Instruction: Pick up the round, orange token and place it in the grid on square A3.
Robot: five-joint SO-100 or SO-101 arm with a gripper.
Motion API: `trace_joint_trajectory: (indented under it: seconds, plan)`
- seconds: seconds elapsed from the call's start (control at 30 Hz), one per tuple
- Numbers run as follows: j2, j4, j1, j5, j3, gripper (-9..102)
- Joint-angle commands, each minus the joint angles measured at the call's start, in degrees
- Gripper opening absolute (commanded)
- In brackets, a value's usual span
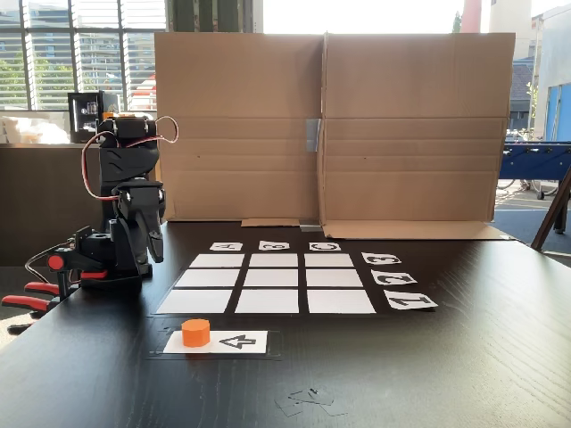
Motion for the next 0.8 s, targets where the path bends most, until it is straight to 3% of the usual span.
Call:
trace_joint_trajectory:
  seconds: [0.0, 0.77]
  plan:
    - [-1.4, -0.6, -1.4, -1.1, -2.5, 42]
    - [-14.0, -2.1, -5.4, -19.7, -8.3, 44]
